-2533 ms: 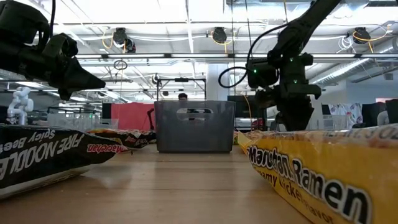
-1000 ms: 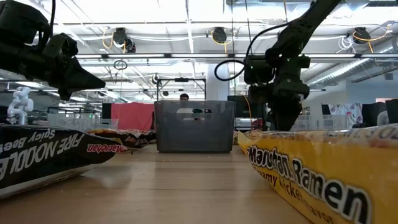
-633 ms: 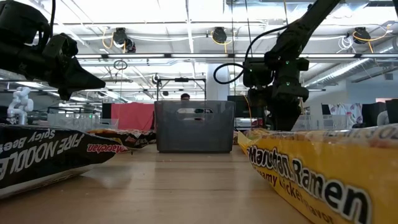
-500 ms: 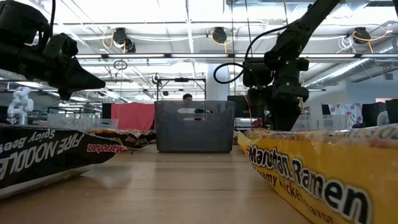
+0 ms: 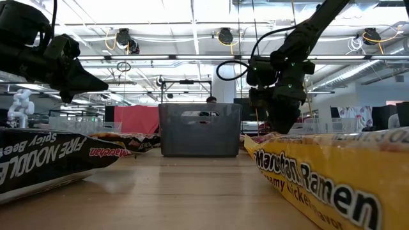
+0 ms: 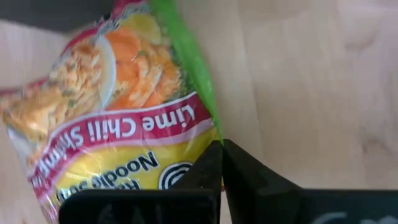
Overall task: Sort Maruchan noodles
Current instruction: Put the middle left green noodle pack into the right transparent bin
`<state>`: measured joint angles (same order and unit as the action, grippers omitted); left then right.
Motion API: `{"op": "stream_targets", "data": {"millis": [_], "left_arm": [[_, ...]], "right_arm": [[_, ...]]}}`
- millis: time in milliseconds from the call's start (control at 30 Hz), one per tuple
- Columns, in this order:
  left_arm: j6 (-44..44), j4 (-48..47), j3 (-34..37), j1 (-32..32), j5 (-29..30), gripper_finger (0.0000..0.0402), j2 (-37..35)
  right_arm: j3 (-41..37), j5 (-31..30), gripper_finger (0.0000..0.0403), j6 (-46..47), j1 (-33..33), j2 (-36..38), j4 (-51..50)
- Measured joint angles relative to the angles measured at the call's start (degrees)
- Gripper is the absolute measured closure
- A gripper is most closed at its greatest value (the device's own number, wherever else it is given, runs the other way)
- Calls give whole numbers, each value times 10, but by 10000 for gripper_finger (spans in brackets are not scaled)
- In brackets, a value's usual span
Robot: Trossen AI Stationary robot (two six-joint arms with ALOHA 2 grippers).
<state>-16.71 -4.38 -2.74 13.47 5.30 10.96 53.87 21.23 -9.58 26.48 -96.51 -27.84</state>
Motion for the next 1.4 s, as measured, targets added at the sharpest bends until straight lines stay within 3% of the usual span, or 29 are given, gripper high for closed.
{"op": "stream_targets", "data": {"millis": [267,533,967,1400], "left_arm": [[0,0,0,0,0,396,0],[0,0,0,0,0,396,0],[5,0,0,0,0,396,0],[5,0,0,0,0,396,0]], "right_arm": [[0,0,403,5,0,7,-4],[0,-6,403,27,-4,81,-15],[0,-122,403,53,-3,223,-41],[0,-219,403,45,-3,277,-37]]}}
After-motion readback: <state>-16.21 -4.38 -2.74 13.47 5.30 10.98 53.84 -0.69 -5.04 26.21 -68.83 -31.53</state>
